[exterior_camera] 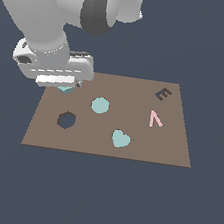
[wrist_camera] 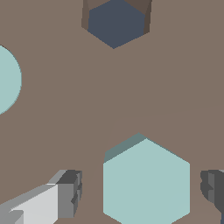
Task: Insert a designated object into the corresponding slot on a board.
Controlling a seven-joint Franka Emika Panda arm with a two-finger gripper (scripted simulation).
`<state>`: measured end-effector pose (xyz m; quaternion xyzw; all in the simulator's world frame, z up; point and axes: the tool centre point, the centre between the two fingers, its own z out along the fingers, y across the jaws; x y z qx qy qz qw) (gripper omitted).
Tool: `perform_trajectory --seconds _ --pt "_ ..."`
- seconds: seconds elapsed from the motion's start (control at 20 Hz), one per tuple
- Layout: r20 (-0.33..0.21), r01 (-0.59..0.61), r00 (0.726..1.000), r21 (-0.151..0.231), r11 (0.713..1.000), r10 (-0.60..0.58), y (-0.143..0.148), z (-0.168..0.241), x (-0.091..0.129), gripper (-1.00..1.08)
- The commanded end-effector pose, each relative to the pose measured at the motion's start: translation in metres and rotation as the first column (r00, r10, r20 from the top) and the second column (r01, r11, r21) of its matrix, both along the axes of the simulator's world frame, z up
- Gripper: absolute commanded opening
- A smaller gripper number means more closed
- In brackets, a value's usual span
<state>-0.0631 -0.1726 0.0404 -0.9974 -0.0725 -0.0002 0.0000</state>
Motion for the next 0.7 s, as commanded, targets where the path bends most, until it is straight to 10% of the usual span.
perform_trajectory --seconds 0.0,0.15,0.2,0.65 --pt "-0.001 -0.001 1.0 0.0 1.0 0.001 -0.0006 -0.0075 -0.0001 1.0" --pt "0.0 -0.002 1.0 0.0 1.0 0.002 -0.0008 -0.0106 0.0001 1.0" --pt "0.0 -0.002 1.0 0.0 1.0 0.002 -0.0008 -0.0106 0.0001 -1.0" --pt "0.0 -0.002 1.0 0.0 1.0 0.002 -0.0008 -0.0106 0.0001 -1.0"
